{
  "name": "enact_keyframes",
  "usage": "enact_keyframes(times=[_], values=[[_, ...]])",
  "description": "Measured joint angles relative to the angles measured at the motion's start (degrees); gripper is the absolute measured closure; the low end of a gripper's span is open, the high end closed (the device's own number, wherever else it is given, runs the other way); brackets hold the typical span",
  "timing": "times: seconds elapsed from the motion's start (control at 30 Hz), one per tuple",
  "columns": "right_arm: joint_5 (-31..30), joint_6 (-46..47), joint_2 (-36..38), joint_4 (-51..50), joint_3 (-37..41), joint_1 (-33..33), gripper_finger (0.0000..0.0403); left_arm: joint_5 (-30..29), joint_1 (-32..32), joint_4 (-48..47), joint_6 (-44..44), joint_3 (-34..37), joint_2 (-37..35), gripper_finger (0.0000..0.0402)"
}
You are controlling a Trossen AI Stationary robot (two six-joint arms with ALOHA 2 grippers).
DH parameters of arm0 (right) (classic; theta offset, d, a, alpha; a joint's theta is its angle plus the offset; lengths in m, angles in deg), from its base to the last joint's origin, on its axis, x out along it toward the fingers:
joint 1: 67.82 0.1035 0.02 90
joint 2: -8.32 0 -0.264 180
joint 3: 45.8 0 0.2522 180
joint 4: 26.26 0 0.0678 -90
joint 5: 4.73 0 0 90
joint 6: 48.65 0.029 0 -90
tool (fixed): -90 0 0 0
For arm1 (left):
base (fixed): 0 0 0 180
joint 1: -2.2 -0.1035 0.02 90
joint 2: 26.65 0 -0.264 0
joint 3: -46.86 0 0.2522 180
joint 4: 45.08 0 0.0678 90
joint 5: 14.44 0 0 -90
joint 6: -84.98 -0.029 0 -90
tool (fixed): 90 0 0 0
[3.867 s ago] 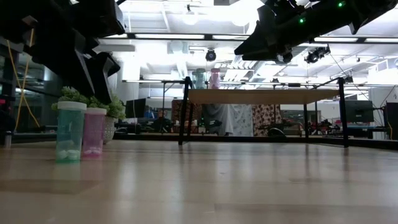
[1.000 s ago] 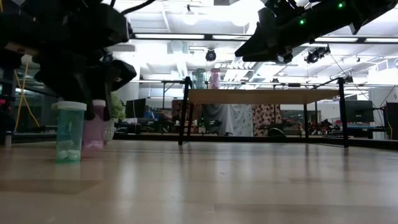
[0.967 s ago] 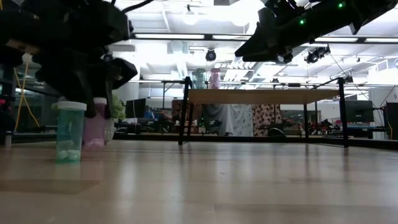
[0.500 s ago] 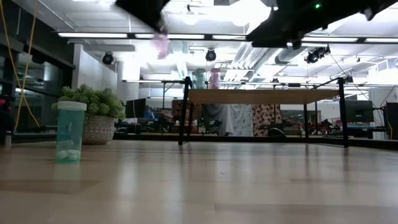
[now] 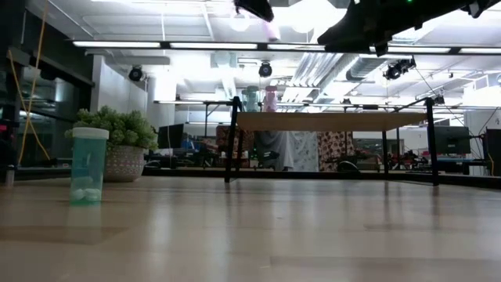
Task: Pick and place medicine bottles onto shelf by color
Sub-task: Put the transparent pink medicine bottle on the shelf
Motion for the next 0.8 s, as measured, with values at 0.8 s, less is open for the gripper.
enact_keyframes(times=[0.8], values=[[0.0, 0.13, -0.02, 0.25, 0.0, -0.04, 0.0203, -2.79, -6.2, -1.5, 12.09, -20.48, 26.35, 0.0289]])
